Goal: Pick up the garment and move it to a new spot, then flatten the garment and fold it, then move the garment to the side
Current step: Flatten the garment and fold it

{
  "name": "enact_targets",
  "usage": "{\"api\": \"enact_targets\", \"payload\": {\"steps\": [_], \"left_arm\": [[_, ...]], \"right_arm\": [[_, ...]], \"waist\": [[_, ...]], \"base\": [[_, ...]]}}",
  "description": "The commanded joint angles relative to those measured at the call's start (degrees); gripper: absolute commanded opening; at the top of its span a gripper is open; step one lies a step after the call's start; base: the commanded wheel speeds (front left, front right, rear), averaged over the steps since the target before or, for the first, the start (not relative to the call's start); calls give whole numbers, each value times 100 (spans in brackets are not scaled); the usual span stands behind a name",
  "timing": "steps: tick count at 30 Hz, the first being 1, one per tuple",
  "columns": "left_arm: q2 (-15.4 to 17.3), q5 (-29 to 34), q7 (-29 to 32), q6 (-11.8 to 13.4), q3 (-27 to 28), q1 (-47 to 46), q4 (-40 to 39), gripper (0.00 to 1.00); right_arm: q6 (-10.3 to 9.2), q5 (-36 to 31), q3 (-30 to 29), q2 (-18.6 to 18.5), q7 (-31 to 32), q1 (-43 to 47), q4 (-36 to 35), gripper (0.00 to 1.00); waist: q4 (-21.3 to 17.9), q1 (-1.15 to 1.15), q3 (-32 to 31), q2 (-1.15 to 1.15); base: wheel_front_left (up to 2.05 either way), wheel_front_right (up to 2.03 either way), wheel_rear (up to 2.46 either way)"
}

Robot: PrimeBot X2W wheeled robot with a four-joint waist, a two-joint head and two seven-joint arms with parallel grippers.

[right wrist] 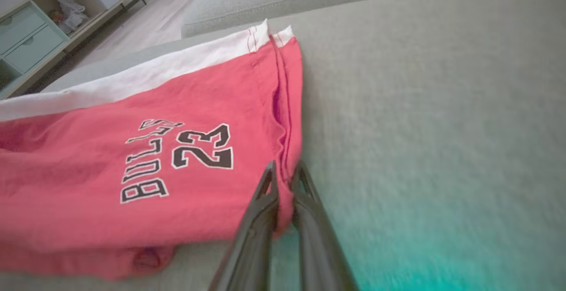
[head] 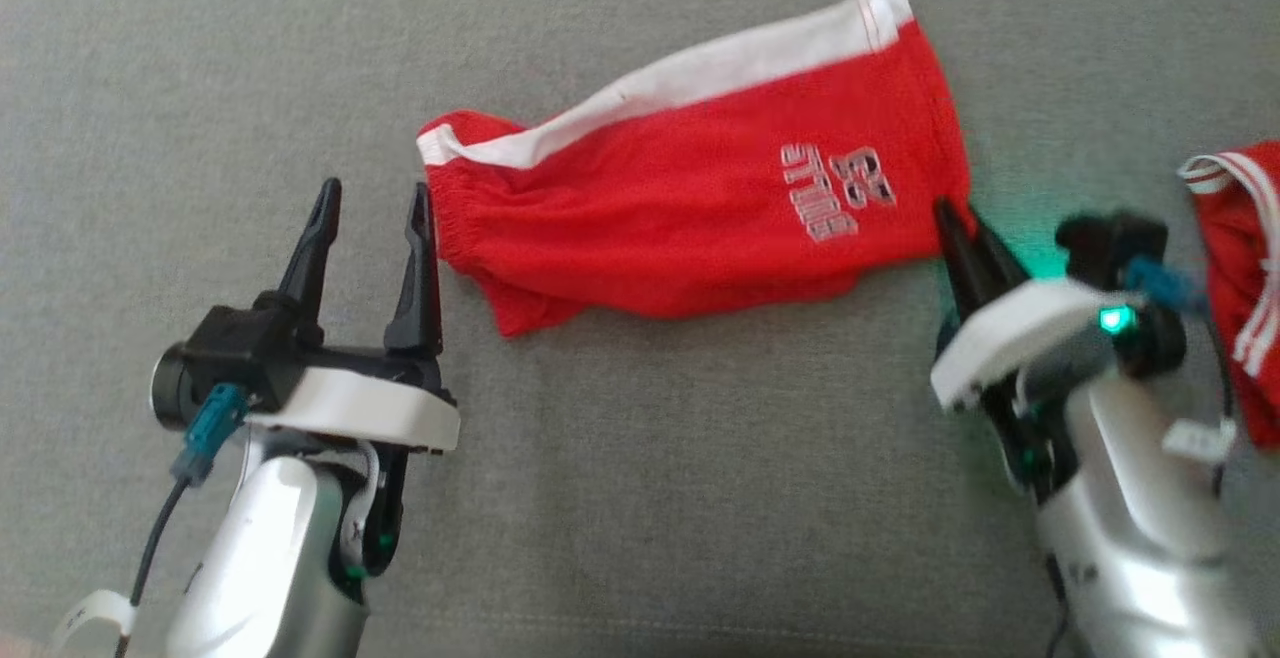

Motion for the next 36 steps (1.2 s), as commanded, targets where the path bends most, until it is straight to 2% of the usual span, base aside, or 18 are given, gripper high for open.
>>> {"api": "enact_targets", "payload": {"steps": [1, 11, 21, 25, 30, 36], "left_arm": [[96, 63, -68, -5, 259, 2, -148, 100], [143, 23, -58, 26, 299, 284, -186, 100], [168, -5, 23, 41, 216, 353, -232, 100], [147, -30, 24, 34, 175, 358, -213, 100], [101, -57, 16, 20, 110, 359, -170, 100], [31, -65, 0, -5, 29, 312, -93, 100]], "right_arm": [[39, 64, 24, 61, -97, 281, -260, 0], [39, 205, -752, 293, -231, 1648, -1121, 0], [39, 220, -893, 326, -63, 1775, -1432, 0], [39, 120, -514, 327, 126, 1492, -1776, 0], [39, 71, 448, 327, 579, 863, -2239, 0], [39, 455, 1518, 327, 786, 315, -2222, 0]], "waist": [[-120, 0, -133, 0], [-452, 0, -409, 0], [-488, 0, -490, 0], [-439, 0, -565, 0], [-310, 0, -671, 0], [-63, 0, -712, 0]], "base": [[0, 0, 0], [0, 0, 0], [0, 0, 0], [0, 0, 0], [0, 0, 0], [0, 0, 0]]}}
